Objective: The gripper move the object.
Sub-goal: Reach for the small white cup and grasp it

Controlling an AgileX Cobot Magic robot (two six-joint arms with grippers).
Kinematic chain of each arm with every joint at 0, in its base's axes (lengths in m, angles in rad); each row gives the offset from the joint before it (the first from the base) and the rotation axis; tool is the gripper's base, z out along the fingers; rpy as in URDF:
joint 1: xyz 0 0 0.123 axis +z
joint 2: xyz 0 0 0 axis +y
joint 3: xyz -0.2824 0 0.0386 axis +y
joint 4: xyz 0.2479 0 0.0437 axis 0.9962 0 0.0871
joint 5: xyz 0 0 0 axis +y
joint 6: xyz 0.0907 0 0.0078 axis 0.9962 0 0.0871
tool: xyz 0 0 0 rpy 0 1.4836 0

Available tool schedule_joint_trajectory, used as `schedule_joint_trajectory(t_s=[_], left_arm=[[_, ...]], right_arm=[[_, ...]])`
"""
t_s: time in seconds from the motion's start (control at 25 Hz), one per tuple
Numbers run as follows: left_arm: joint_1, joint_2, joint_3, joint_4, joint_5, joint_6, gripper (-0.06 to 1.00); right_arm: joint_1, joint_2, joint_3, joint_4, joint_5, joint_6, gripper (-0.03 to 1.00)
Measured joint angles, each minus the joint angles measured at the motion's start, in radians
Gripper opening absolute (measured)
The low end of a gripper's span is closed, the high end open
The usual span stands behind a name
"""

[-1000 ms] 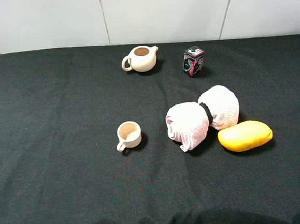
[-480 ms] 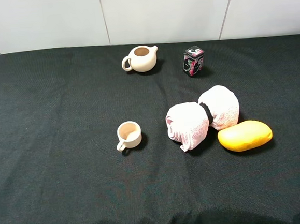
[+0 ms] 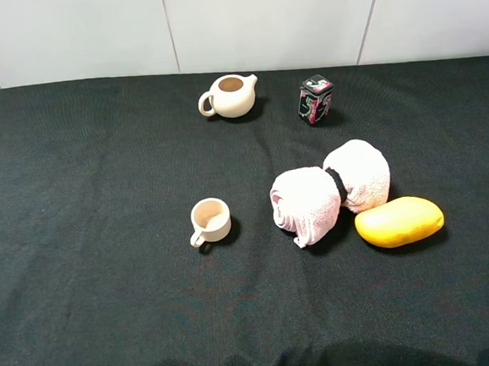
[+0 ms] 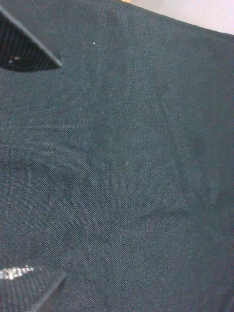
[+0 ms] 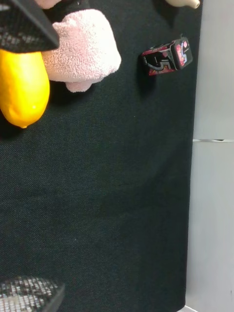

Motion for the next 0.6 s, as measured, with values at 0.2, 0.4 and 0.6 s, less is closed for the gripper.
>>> schedule_joint_trajectory(t_s=[0.2, 0.4, 0.6], left_arm=[[0.000, 0.000, 0.000, 0.000, 0.000, 0.000, 0.83], [0.000, 0.000, 0.000, 0.000, 0.000, 0.000, 0.83], [0.000, 0.000, 0.000, 0.000, 0.000, 0.000, 0.83]], right_arm=[[0.000, 0.000, 0.000, 0.000, 0.000, 0.000, 0.69], [0.000, 0.000, 0.000, 0.000, 0.000, 0.000, 0.69], [0.000, 0.000, 0.000, 0.000, 0.000, 0.000, 0.69]])
